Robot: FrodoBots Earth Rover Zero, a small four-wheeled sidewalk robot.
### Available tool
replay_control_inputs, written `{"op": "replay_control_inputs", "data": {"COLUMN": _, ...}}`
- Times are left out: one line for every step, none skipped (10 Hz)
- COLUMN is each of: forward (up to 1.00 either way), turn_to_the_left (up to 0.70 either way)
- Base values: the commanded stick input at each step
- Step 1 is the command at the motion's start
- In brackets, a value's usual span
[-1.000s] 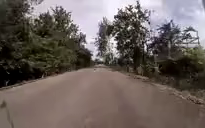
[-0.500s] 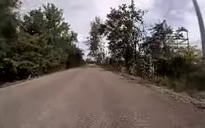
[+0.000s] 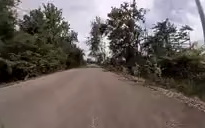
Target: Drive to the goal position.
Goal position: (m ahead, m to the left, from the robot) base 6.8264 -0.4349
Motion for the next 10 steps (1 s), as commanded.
{"op": "replay_control_inputs", "data": {"forward": 0.7, "turn_to_the_left": 0.0}}
{"op": "replay_control_inputs", "data": {"forward": 0.7, "turn_to_the_left": 0.0}}
{"op": "replay_control_inputs", "data": {"forward": 0.7, "turn_to_the_left": 0.0}}
{"op": "replay_control_inputs", "data": {"forward": 0.7, "turn_to_the_left": 0.0}}
{"op": "replay_control_inputs", "data": {"forward": 0.7, "turn_to_the_left": 0.0}}
{"op": "replay_control_inputs", "data": {"forward": 0.7, "turn_to_the_left": 0.0}}
{"op": "replay_control_inputs", "data": {"forward": 0.7, "turn_to_the_left": 0.0}}
{"op": "replay_control_inputs", "data": {"forward": 0.7, "turn_to_the_left": 0.0}}
{"op": "replay_control_inputs", "data": {"forward": 0.7, "turn_to_the_left": 0.0}}
{"op": "replay_control_inputs", "data": {"forward": 0.7, "turn_to_the_left": 0.0}}
